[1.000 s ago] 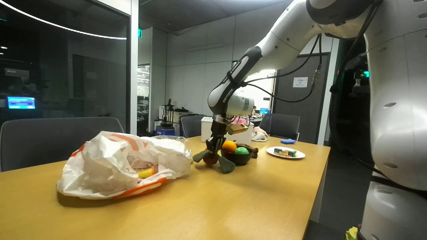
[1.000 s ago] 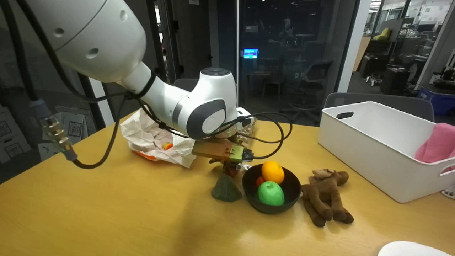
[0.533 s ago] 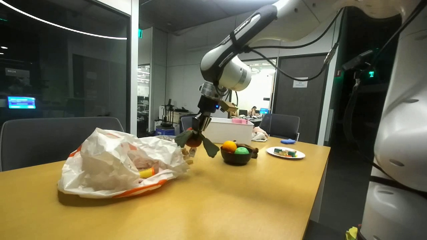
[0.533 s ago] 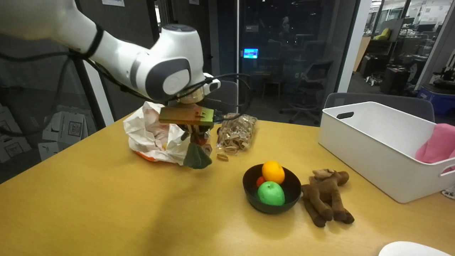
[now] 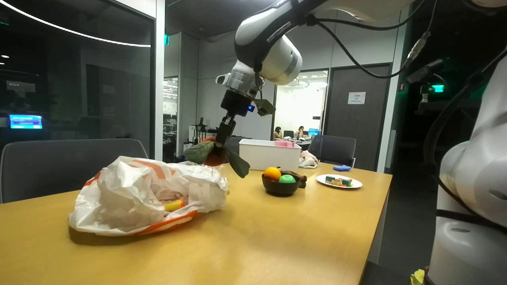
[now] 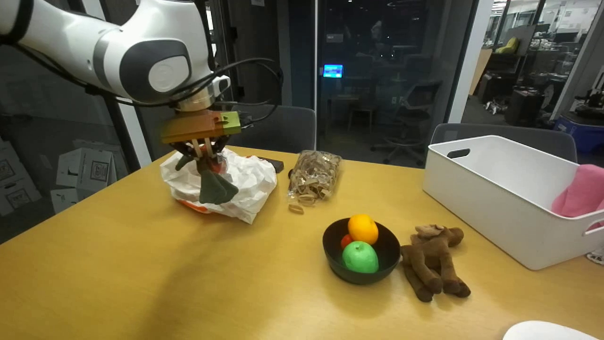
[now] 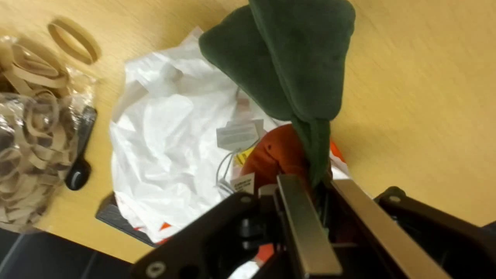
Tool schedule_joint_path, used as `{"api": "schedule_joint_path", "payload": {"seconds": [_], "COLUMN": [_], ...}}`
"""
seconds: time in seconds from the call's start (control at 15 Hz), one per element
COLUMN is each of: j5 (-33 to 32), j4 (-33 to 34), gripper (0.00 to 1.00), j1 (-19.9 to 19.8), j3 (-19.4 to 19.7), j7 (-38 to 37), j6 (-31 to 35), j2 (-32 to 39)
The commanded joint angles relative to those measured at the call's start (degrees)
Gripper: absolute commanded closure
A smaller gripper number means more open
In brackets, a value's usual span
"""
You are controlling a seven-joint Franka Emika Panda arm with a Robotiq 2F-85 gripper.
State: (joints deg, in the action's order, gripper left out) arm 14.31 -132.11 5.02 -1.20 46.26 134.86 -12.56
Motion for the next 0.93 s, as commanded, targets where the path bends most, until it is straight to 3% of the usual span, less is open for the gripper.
{"api": "schedule_joint_path", "payload": {"seconds": [0.0, 0.2, 0.47, 0.87], "j5": [7.5, 10.9, 14.1, 9.0], "j4": [0.8, 3.5, 8.9, 18.2], "gripper": [0.93, 0.93, 0.93, 0.93], "j1": [4.0, 4.7, 3.0, 0.8], "j3": [2.9, 3.4, 2.9, -0.5], "j7": [13.1, 22.2, 28.2, 24.7], "j6": [-3.3, -6.5, -13.1, -9.1], "j2": [0.2, 4.2, 11.5, 22.6]}}
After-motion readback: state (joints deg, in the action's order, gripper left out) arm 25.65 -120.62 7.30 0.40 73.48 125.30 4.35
